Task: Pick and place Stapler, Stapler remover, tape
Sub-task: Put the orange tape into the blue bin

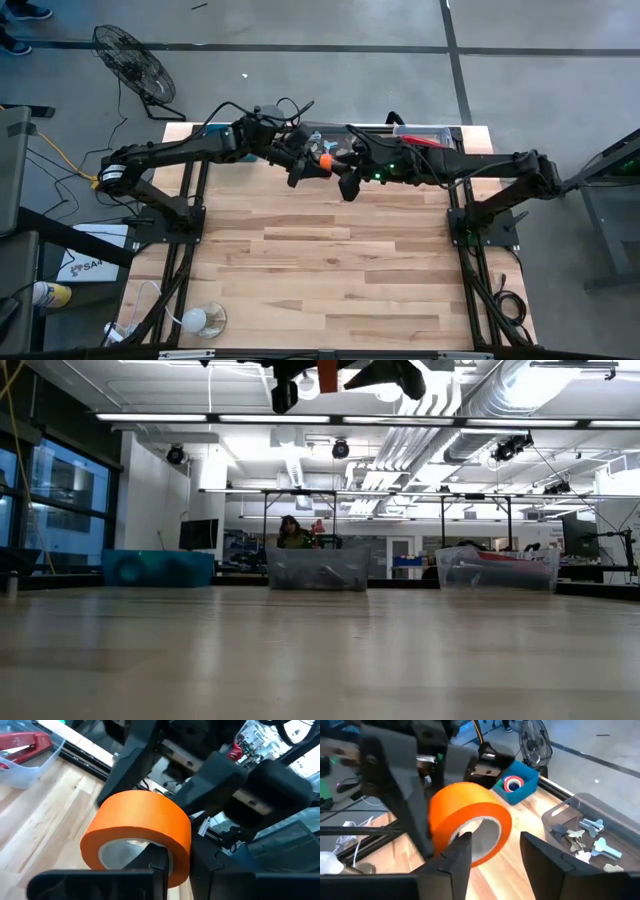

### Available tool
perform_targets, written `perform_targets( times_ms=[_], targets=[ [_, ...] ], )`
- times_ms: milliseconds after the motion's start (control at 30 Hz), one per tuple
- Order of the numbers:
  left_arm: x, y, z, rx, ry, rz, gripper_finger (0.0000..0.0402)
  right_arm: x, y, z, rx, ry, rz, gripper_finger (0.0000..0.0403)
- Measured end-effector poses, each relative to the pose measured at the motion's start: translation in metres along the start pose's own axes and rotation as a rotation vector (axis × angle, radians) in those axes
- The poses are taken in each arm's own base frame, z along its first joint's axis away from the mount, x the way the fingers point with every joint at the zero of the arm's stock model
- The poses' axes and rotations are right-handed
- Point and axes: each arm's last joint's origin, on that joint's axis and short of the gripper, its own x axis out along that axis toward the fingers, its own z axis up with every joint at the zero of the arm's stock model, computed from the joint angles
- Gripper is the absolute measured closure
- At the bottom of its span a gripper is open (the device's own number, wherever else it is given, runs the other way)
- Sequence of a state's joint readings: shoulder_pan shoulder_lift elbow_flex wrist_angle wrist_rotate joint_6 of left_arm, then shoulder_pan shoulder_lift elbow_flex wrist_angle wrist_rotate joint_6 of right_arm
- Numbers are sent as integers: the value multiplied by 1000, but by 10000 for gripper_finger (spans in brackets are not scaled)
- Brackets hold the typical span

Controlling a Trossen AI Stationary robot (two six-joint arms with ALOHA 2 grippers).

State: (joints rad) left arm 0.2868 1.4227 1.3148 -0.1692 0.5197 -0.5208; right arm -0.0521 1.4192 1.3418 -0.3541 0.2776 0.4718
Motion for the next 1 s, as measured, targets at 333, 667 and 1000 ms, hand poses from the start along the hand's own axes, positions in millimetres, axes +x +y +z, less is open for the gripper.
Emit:
perform_targets(
  times_ms=[333, 667, 1000],
  targets=[
    [-2, 12, -11, -36, 36, 241, 366, -33, -5, 11, 35, -34, 10, 232],
    [-24, 42, -33, -183, 150, 786, 366, -49, -9, 12, 52, -15, 5, 231],
    [-71, 84, -32, -357, 149, 1191, 366, -49, -10, 11, 47, -3, -2, 231]
  ],
)
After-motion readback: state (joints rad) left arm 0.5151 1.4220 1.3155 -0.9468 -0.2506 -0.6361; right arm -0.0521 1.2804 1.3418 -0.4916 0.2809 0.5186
